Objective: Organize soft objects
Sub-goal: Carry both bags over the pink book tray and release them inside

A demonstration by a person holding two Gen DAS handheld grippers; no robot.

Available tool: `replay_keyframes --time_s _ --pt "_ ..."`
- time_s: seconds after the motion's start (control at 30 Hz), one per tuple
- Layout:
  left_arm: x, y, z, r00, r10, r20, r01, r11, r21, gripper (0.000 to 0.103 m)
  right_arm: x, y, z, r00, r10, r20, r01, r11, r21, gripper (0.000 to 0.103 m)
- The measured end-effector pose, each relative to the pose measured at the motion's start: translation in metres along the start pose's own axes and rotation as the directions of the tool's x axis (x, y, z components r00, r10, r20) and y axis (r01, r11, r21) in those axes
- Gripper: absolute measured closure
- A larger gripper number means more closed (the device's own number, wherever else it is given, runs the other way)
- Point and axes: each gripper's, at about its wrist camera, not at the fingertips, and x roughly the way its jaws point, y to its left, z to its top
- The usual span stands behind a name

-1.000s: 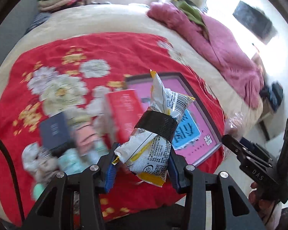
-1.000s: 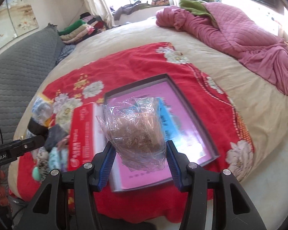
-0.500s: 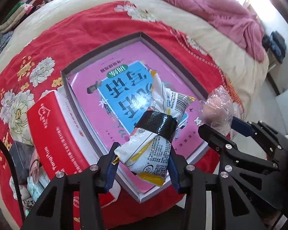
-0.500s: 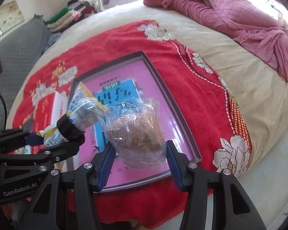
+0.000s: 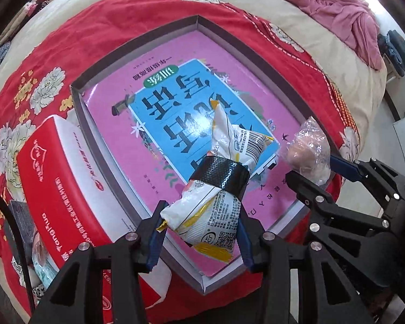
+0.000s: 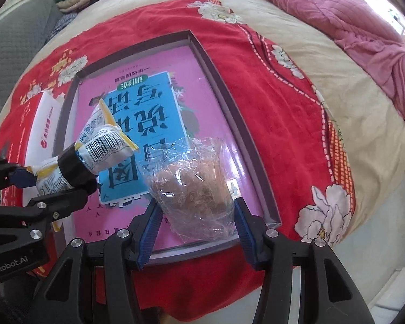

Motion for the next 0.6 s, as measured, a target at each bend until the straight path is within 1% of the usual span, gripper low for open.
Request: replay_keyframes --time_s 0.1,0.23,0.43,0.6 --pt "0.006 -0.001 -0.001 1.0 0.003 -0.017 -0.003 1.0 0.004 0.056 0.002 -0.002 -0.002 1.0 -0.016 -0.007 0.016 1.0 -0.002 0.047" --pt "0.014 -0.001 -0.002 0.999 0.011 -0.045 -0.01 1.0 0.011 0.055 -0.001 -0.005 -0.004 1.0 -0.013 -0.004 0.013 1.0 0.008 0.047" --pt "0.015 -0.001 -0.003 0.999 0.006 -0.047 -0.005 1.0 0.019 0.055 -0.01 -0.005 -0.006 1.0 -0.021 0.013 0.021 1.0 -0.003 0.046" --pt "0.014 -0.001 -0.001 0.999 -0.006 -0.039 0.007 1.0 0.016 0.054 -0.024 -0.011 -0.01 0.999 -0.003 0.043 0.001 0.999 0.032 0.046"
